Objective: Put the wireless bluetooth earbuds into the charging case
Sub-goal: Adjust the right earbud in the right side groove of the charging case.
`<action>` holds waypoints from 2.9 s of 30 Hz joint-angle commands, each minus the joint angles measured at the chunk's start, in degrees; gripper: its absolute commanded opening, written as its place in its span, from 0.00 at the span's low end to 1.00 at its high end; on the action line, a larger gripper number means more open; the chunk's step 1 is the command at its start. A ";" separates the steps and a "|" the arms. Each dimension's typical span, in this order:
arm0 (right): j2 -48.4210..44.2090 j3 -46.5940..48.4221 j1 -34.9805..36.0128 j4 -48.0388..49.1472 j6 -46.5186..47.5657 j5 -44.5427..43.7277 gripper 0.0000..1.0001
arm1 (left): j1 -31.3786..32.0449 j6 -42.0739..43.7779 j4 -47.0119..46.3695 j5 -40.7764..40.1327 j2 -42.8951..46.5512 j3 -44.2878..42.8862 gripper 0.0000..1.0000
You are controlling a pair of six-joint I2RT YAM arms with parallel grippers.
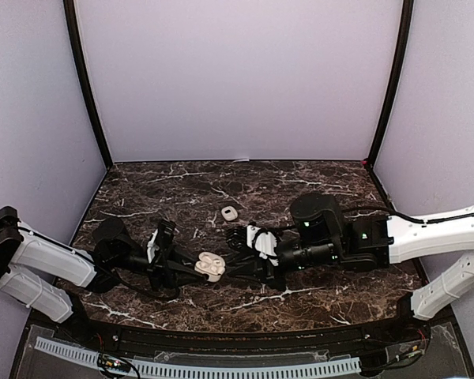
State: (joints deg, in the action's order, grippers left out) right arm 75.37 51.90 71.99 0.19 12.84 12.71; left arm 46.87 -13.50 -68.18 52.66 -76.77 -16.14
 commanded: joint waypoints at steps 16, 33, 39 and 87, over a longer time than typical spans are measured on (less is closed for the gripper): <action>4.79 3.66 -0.16 2.12 -1.22 1.86 0.11 | 0.14 3.71 4.36 -2.04 2.31 -1.20 0.00; 9.08 4.67 -0.15 3.90 -7.86 -3.09 0.14 | 0.64 7.87 7.59 -10.99 6.01 0.67 0.00; 9.63 3.96 -0.20 6.90 -12.09 -4.92 0.15 | 0.98 10.08 8.15 -13.80 6.26 1.38 0.00; 12.33 7.64 -2.88 -3.77 -27.04 -2.17 0.39 | 2.35 12.64 -6.28 -25.28 5.90 8.71 0.00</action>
State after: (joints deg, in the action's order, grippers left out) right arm 91.50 61.28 69.32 -3.11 -14.00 10.48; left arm 48.95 0.12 -68.31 26.55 -71.29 -7.81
